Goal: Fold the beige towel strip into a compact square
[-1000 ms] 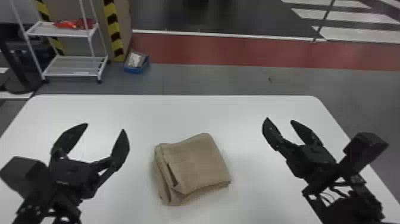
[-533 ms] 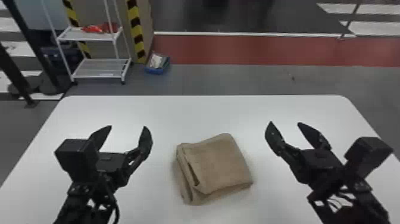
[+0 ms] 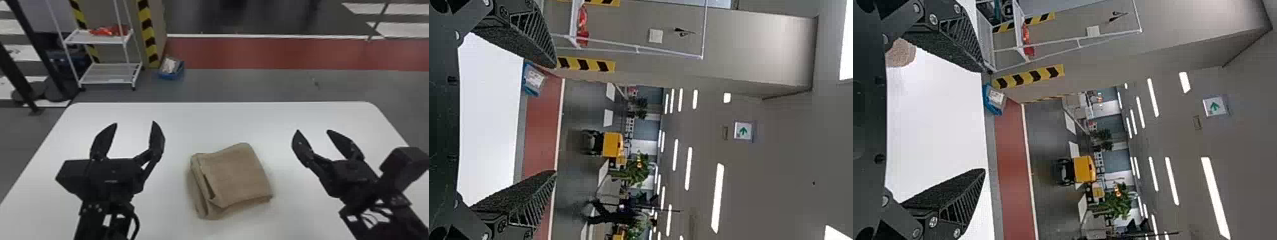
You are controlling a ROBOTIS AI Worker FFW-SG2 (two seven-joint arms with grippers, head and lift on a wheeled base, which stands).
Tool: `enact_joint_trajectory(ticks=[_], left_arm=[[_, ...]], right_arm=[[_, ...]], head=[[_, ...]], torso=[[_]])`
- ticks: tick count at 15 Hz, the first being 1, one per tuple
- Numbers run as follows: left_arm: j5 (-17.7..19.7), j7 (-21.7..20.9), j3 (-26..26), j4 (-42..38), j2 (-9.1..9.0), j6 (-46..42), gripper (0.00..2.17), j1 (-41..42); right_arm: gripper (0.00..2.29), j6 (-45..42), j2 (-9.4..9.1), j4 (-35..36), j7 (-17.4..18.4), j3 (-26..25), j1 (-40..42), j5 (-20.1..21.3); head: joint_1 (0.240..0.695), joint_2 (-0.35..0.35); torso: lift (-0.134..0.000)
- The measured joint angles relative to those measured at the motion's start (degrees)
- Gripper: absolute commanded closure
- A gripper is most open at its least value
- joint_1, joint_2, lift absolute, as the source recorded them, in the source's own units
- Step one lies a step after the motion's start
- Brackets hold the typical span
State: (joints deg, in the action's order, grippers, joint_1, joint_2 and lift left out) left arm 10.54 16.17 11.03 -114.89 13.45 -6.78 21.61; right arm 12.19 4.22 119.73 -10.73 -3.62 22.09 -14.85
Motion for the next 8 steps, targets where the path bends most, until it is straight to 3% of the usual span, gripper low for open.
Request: enact_joint_trajectory(ticks=[4,8], left_arm=[[-0.37,-0.33,0.04,-0.27,0.4,0.06,0.15,-0.06],[-5.03,1.65,1.01,-0.4,0.3,3.36,0.15,-0.13]], right_arm=[[0.18,3.43,0.12,0.8,-0.26,-0.61,-0.06,0.03],[0.18,3.49,0.41,1.46,-0.53,-0.69,0.2,0.91]], head=[[0.695,-0.013],[0.695,-0.018]], torso=[[-0.124],[-0.124]])
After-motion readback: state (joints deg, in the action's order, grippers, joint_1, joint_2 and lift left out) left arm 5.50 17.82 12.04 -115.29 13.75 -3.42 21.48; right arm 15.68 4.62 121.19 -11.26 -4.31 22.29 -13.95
